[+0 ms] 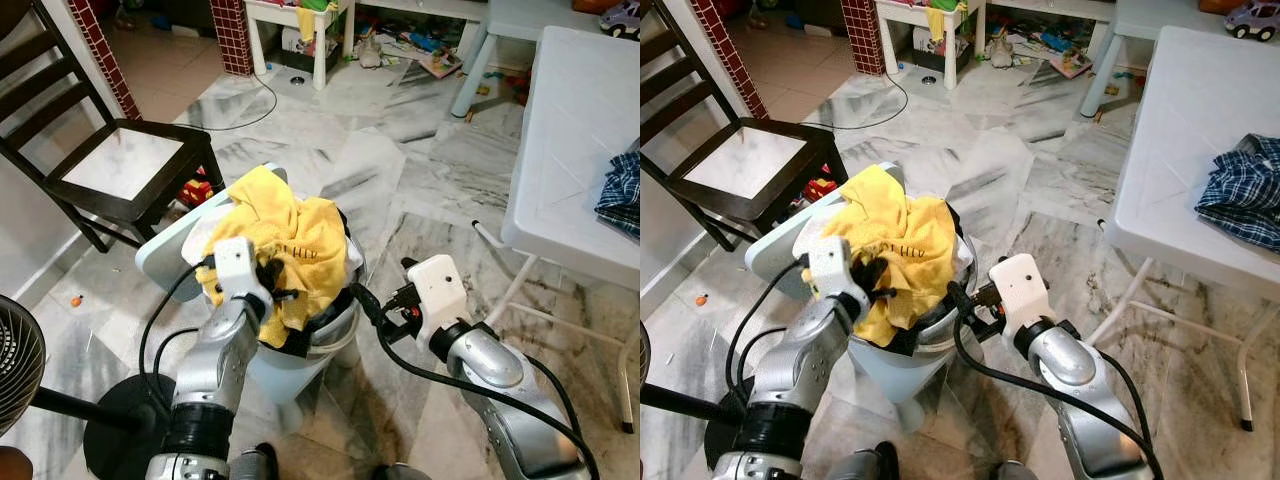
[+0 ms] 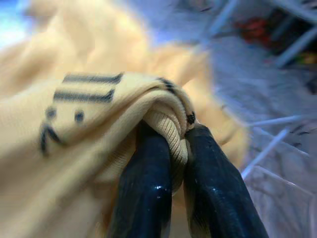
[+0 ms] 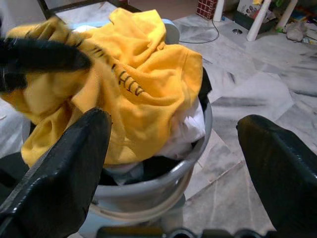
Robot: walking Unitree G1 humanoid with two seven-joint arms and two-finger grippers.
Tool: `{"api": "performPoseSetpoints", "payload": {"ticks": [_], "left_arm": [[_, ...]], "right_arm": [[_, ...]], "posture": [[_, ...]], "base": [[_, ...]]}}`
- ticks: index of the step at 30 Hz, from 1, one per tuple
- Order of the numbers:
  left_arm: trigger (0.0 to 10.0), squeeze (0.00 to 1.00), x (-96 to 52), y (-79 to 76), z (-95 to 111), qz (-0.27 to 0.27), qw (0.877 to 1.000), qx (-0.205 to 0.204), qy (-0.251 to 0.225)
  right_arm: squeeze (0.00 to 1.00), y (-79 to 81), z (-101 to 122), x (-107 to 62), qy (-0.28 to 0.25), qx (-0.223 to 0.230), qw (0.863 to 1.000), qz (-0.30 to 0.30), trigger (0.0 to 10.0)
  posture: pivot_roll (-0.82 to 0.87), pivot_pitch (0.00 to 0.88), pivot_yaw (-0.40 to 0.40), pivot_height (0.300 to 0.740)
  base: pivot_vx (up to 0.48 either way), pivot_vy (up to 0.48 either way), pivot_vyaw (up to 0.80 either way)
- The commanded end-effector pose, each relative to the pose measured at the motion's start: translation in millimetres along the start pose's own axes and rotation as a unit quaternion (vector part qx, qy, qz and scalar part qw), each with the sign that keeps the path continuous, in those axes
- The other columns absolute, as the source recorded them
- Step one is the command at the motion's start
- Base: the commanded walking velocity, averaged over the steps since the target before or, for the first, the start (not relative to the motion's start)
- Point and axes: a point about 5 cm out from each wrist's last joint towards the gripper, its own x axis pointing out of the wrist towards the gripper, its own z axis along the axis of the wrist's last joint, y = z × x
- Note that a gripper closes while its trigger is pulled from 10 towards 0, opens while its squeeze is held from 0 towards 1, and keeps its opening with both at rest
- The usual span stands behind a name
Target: Hang hanger
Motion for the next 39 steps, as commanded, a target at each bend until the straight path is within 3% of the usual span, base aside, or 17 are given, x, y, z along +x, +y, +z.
{"api": "performPoseSetpoints", "payload": {"ticks": [1, 2, 6, 11, 15, 16, 21, 26, 29, 33, 34, 35, 36, 37, 39], "left_arm": [[0.0, 0.0, 1.2, -16.3, 36, -0.051, 0.997, 0.014, -0.06], [0.0, 0.0, 0.5, -20.8, 64, -0.077, 0.991, 0.026, -0.107], [0.0, 0.0, -1.3, -23.1, 102, -0.097, 0.977, 0.048, -0.183], [0.0, 0.0, 2.6, -28.9, 121, -0.125, 0.969, 0.096, -0.19], [0.0, 0.0, -9.4, -65.2, 147, -0.235, 0.935, 0.111, -0.242], [0.0, 0.0, -15.5, -78.3, 155, -0.27, 0.921, 0.109, -0.258], [0.0, 0.0, -30.1, -116.4, 164, -0.373, 0.881, 0.117, -0.266], [0.0, 0.0, -32.2, -119.9, 165, -0.384, 0.878, 0.101, -0.267], [0.0, 0.0, -39.5, -105.4, 181, -0.369, 0.881, 0.04, -0.292], [0.0, 0.0, -33.6, -67.0, 186, -0.284, 0.909, 0.023, -0.304], [0.0, 0.0, -30.3, -46.8, 183, -0.239, 0.923, 0.021, -0.299], [0.0, 0.0, -27.9, -16.5, 174, -0.177, 0.941, 0.014, -0.288], [0.0, 0.0, -27.9, -16.5, 174, -0.177, 0.941, 0.014, -0.288], [0.0, 0.0, -25.8, 12.2, 160, -0.111, 0.96, 0.013, -0.258], [0.0, 0.0, -26.5, 41.4, 140, -0.047, 0.974, 0.007, -0.221]], "right_arm": [[0.0, 1.6, 2, 2.7, -0.007, -0.003, 1.0, 0.001, 10.0], [0.0, 0.4, 2, 4.9, -0.01, -0.003, 1.0, -0.003, 10.0], [0.0, 0.0, 2, 7.5, -0.013, -0.002, 1.0, -0.008, 10.0], [0.0, 2.9, 1, 10.2, -0.014, -0.001, 1.0, -0.009, 10.0], [0.0, 2.4, -1, 11.1, -0.016, -0.001, 1.0, -0.014, 10.0], [0.0, 1.9, -1, 11.6, -0.016, -0.001, 1.0, -0.016, 10.0], [0.0, 2.5, -2, 15.0, -0.017, -0.002, 1.0, -0.019, 10.0], [0.0, 3.6, -3, 14.5, -0.016, -0.002, 1.0, -0.021, 10.0], [0.0, 2.1, -6, 12.7, -0.012, -0.003, 1.0, -0.024, 10.0], [0.0, 1.7, -8, 11.7, -0.009, -0.004, 1.0, -0.024, 10.0], [0.0, 2.2, -8, 11.8, -0.008, -0.004, 1.0, -0.023, 10.0], [0.0, 3.2, -8, 11.7, -0.007, -0.005, 1.0, -0.02, 10.0], [0.0, 3.2, -8, 11.7, -0.007, -0.005, 1.0, -0.02, 10.0], [0.0, 3.6, -8, 11.2, -0.007, -0.005, 1.0, -0.018, 10.0], [0.0, 4.0, -8, 10.5, -0.006, -0.006, 1.0, -0.014, 10.0]], "posture": [[-0.08, 0.097, 0.039, 0.74], [-0.07, 0.092, 0.041, 0.74], [-0.07, 0.084, 0.045, 0.74], [-0.06, 0.071, 0.055, 0.74], [-0.06, 0.067, 0.057, 0.74], [-0.06, 0.063, 0.058, 0.74], [-0.05, 0.055, 0.06, 0.74], [-0.06, 0.06, 0.062, 0.74], [-0.06, 0.064, 0.061, 0.74], [-0.05, 0.07, 0.055, 0.74], [-0.05, 0.072, 0.053, 0.74], [-0.05, 0.078, 0.048, 0.74], [-0.05, 0.078, 0.048, 0.74], [-0.05, 0.084, 0.041, 0.74], [-0.04, 0.091, 0.034, 0.74]], "base": [[0.0, 0.0, 0.0], [0.0, 0.0, 0.0], [0.0, 0.0, 0.0], [0.0, 0.0, 0.0], [0.0, 0.0, 0.0], [0.0, 0.0, 0.0], [0.0, 0.0, 0.0], [0.0, 0.0, 0.0], [0.0, 0.0, 0.0], [0.0, 0.0, 0.0], [0.0, 0.0, 0.0], [0.0, 0.0, 0.0], [0.0, 0.0, 0.0], [0.0, 0.0, 0.0], [0.0, 0.0, 0.0]]}}
